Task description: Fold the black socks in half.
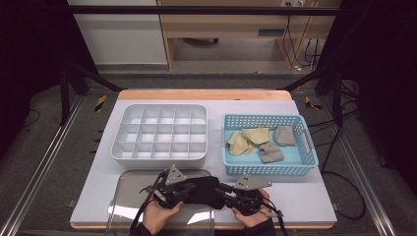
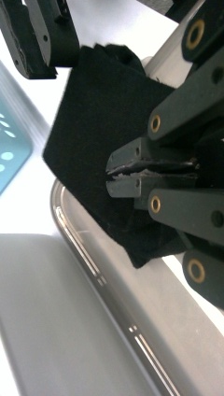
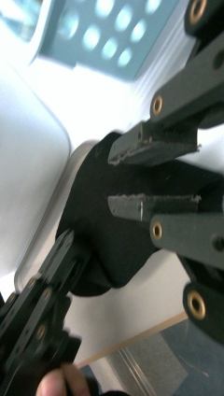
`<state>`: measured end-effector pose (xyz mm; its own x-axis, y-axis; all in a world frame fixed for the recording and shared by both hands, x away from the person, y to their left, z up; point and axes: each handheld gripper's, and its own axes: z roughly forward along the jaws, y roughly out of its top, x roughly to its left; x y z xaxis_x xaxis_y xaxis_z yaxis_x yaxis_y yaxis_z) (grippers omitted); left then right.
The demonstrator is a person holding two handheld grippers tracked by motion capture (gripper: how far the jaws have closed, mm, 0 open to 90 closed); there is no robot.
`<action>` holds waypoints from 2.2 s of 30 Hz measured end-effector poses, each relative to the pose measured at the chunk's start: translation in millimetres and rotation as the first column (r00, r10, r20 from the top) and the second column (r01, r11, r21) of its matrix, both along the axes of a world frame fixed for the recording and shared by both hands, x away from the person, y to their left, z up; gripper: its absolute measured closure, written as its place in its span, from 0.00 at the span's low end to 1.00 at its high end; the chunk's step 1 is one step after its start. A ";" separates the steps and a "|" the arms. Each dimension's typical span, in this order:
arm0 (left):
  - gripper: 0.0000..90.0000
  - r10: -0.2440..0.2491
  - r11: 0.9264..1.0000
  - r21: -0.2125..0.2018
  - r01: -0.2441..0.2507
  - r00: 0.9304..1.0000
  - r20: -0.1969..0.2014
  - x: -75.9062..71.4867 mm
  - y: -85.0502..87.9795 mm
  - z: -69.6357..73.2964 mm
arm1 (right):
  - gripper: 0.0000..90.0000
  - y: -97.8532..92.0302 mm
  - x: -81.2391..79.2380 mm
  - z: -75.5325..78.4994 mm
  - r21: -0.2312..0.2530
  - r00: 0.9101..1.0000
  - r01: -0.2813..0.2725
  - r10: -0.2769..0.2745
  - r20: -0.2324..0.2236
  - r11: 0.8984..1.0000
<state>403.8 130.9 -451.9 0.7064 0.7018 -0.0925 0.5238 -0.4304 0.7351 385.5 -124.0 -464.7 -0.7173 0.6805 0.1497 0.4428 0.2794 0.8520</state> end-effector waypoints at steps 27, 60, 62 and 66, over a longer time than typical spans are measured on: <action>0.98 -0.034 0.998 0.047 0.036 0.999 -0.023 -0.3 -33.2 -12.0 | 0.96 -4.1 0.0 -29.0 0.047 0.990 0.019 -0.012 -0.144 0.999; 0.99 -0.014 1.000 0.004 0.014 0.999 -0.045 0.2 -28.9 -14.8 | 0.97 -4.5 -0.5 -7.4 0.083 0.993 -0.013 0.022 -0.114 0.996; 0.98 -0.009 1.000 -0.001 0.009 0.999 -0.049 0.5 -28.7 -14.7 | 0.97 0.5 -1.4 -1.6 0.077 0.995 -0.036 0.043 -0.093 0.996; 0.98 -0.010 1.000 -0.015 0.009 0.999 -0.048 0.6 -26.7 -14.4 | 0.97 10.2 -2.2 5.3 0.054 0.994 -0.073 0.077 -0.073 0.996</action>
